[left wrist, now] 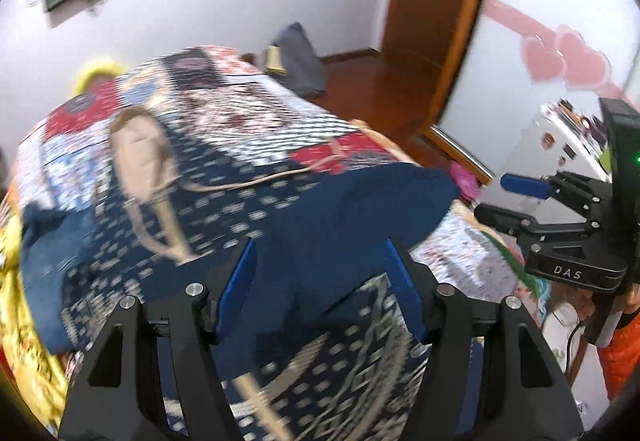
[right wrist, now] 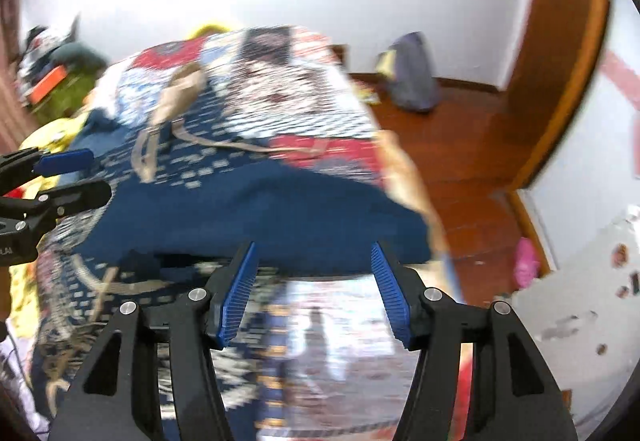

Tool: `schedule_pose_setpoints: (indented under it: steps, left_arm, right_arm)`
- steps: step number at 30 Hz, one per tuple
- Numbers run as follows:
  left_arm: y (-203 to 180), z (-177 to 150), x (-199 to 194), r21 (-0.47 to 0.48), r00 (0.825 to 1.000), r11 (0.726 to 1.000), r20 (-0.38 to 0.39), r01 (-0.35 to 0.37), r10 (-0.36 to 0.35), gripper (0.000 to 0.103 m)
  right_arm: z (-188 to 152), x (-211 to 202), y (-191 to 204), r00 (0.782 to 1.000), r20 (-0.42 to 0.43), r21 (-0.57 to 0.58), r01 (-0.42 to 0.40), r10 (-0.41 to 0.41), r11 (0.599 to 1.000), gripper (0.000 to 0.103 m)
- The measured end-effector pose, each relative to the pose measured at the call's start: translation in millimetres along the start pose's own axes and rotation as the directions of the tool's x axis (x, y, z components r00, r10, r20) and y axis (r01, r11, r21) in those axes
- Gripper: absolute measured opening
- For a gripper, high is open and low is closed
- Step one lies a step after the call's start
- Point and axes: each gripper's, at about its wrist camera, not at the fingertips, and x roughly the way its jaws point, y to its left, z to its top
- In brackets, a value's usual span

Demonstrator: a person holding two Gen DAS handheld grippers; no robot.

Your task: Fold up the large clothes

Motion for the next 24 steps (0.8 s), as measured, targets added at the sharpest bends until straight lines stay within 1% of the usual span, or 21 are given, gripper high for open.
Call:
schedule_pose_setpoints:
  steps: [3, 5, 8, 10, 13, 15, 19, 20, 21, 22, 24]
  left_arm:
    - [-27.6, 13.4, 30.8, 0.06, 0.998, 0.998, -0.047, 0.033, -0.031, 0.064]
    - [-45.2, 18.6, 56.0, 0.087, 0.994, 0.994, -0.093, 0.062, -0.054, 0.064]
    - [-68.9, 19.9, 94.0, 0.128, 0.984, 0.988, -0.167, 0.091, -0.069, 0.064]
    - [-84.2, 17.3, 119.1, 0.161, 0.975, 0.982, -0.213, 0.103, -0.067, 0.064]
    - [-99.4, 11.2, 144.7, 0.192, 0.963, 0.974, -0.262, 0.119, -0.066, 0.064]
    - [-106.2, 6.7, 160.9, 0.209, 0.957, 0.97, -0.285, 0.123, -0.06, 0.064]
    - [-108.5, 5.8, 176.1, 0.21, 0.957, 0.972, -0.286, 0.106, -0.043, 0.063]
    - [-109.0, 6.7, 176.8, 0.21, 0.96, 0.972, -0.276, 0.105, -0.044, 0.059]
    - [-109.2, 7.8, 176.1, 0.212, 0.963, 0.972, -0.266, 0.104, -0.045, 0.051]
    - [-108.6, 8.8, 175.5, 0.212, 0.965, 0.972, -0.26, 0.102, -0.044, 0.045]
    - [-104.4, 11.7, 172.4, 0.196, 0.965, 0.975, -0.257, 0.102, -0.049, 0.013]
  right_arm:
    - [-4.6, 1.0, -28.0, 0.999, -0.005, 0.048, 0.051, -0.051, 0.998, 0.055]
    - [-10.2, 2.3, -38.3, 0.997, -0.014, 0.076, 0.071, -0.07, 0.995, 0.055]
    - [-19.2, 9.9, -56.1, 0.996, -0.044, 0.122, 0.081, -0.076, 0.989, 0.055]
    - [-24.8, 14.6, -65.2, 0.995, -0.064, 0.145, 0.088, -0.079, 0.986, 0.055]
    - [-31.1, 20.8, -78.0, 0.993, -0.087, 0.174, 0.092, -0.078, 0.981, 0.055]
    - [-34.8, 22.1, -81.9, 0.993, -0.095, 0.184, 0.092, -0.076, 0.979, 0.055]
    - [-38.0, 25.3, -85.0, 0.992, -0.098, 0.193, 0.091, -0.073, 0.977, 0.055]
    - [-37.8, 25.1, -84.1, 0.992, -0.098, 0.193, 0.092, -0.074, 0.977, 0.055]
    - [-37.9, 24.8, -84.4, 0.992, -0.097, 0.192, 0.093, -0.075, 0.977, 0.055]
    - [-38.1, 24.5, -84.2, 0.992, -0.097, 0.189, 0.093, -0.076, 0.978, 0.055]
    - [-38.1, 22.4, -81.9, 0.993, -0.093, 0.177, 0.094, -0.078, 0.98, 0.055]
